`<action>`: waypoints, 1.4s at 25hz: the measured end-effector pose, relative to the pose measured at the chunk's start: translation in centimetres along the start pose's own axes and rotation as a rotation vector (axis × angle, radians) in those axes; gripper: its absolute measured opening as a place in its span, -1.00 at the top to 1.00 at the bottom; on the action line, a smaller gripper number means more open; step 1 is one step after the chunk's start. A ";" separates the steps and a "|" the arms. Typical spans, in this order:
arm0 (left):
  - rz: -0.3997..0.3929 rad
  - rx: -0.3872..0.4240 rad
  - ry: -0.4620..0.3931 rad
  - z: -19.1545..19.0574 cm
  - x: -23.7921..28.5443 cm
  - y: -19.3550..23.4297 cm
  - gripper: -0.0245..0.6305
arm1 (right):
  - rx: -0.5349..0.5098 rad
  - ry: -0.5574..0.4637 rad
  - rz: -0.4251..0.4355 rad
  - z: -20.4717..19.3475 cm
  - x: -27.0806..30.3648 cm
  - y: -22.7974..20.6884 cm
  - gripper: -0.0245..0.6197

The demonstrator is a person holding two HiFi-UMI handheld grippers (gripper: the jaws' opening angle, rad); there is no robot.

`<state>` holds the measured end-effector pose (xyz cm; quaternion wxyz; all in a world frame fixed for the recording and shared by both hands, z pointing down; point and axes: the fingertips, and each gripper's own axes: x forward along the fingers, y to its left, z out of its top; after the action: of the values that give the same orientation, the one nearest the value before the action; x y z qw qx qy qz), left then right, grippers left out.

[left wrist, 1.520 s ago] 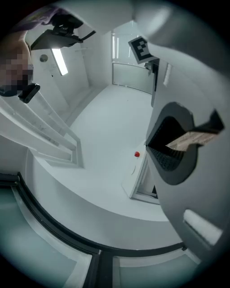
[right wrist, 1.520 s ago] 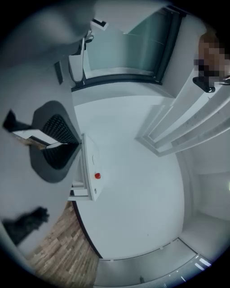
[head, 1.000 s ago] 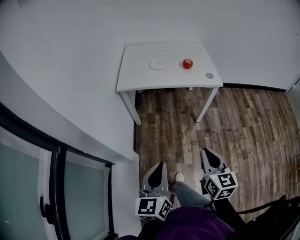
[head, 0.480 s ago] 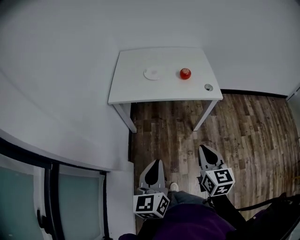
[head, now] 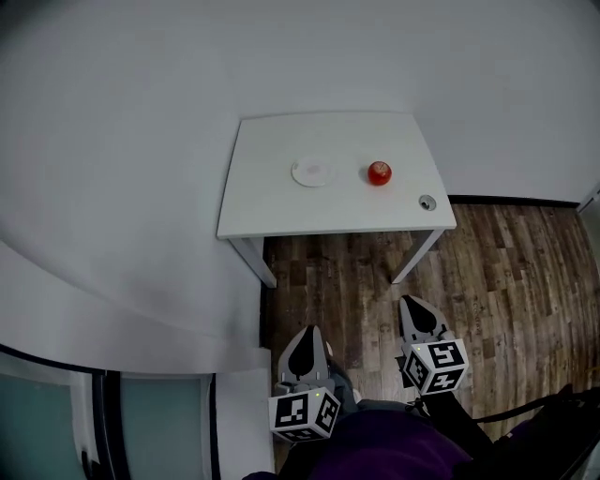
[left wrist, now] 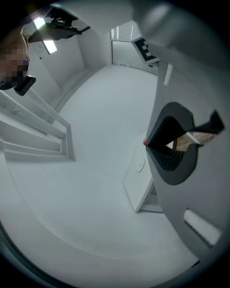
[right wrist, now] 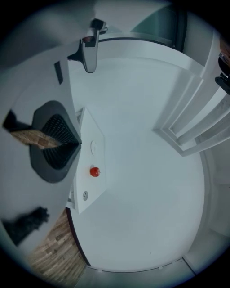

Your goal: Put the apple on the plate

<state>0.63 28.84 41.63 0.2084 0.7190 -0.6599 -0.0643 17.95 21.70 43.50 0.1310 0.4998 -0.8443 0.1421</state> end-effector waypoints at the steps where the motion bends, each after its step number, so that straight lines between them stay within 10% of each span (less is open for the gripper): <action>1: -0.005 0.002 0.001 0.5 1.1 0.4 0.91 | 0.004 0.003 -0.004 0.4 1.1 -0.2 0.90; 24: -0.070 0.024 0.065 6.9 19.8 9.0 0.91 | 0.044 0.037 -0.057 6.6 19.5 -2.8 0.90; 35: -0.054 0.032 0.123 7.1 27.8 8.6 0.91 | 0.019 0.098 0.077 7.8 27.0 -7.1 0.90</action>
<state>-6.52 -0.18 43.60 0.2353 0.7425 -0.6270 -0.0150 11.05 -6.23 46.82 0.1619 0.4606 -0.8541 0.1794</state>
